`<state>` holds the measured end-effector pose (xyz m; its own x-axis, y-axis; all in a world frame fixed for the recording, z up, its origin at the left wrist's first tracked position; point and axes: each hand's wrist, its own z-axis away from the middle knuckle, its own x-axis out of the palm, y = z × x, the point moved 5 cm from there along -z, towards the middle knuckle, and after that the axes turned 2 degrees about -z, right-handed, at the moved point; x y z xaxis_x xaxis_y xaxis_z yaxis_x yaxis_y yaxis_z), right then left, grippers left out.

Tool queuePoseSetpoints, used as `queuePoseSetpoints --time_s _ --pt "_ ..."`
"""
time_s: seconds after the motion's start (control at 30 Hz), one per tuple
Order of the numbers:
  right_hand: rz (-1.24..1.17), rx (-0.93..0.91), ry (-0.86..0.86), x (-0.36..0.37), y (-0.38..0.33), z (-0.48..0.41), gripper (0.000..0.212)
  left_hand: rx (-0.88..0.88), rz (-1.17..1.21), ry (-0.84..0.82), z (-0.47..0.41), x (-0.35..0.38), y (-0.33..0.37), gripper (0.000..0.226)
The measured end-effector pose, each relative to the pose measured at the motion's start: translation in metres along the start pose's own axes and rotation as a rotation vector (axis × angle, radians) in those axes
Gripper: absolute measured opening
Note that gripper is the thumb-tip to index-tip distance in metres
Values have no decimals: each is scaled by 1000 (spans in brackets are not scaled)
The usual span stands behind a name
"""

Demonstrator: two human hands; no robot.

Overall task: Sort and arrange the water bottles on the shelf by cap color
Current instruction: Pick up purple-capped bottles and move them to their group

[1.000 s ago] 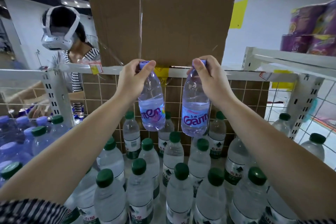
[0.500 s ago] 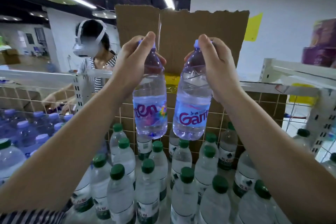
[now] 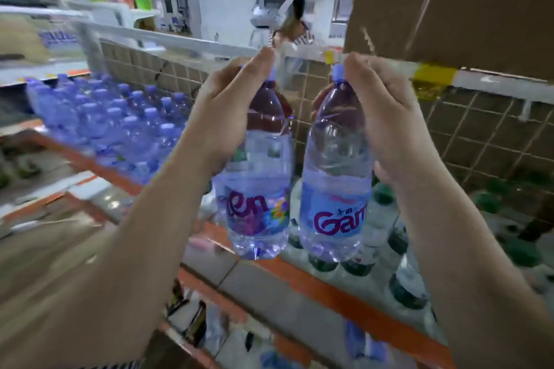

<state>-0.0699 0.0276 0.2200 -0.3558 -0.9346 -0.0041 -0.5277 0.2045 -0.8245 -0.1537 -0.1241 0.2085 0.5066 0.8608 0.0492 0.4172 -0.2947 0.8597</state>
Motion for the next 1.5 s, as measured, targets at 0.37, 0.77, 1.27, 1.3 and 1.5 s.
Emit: queuePoseSetpoints --time_s 0.37,0.77,1.27,1.3,1.5 --pt "-174 208 -115 247 124 49 22 -196 -64 228 101 -255 -55 32" --pt "-204 284 -204 412 205 13 19 -283 -170 346 92 -411 -126 27" --pt "-102 270 -203 546 319 -148 25 -350 -152 298 -57 -585 -211 25" --pt "-102 273 -194 552 325 -156 23 -353 -136 289 -66 -593 -217 26" --pt "-34 270 -84 573 348 -199 24 -341 -118 153 -129 -637 -251 29"
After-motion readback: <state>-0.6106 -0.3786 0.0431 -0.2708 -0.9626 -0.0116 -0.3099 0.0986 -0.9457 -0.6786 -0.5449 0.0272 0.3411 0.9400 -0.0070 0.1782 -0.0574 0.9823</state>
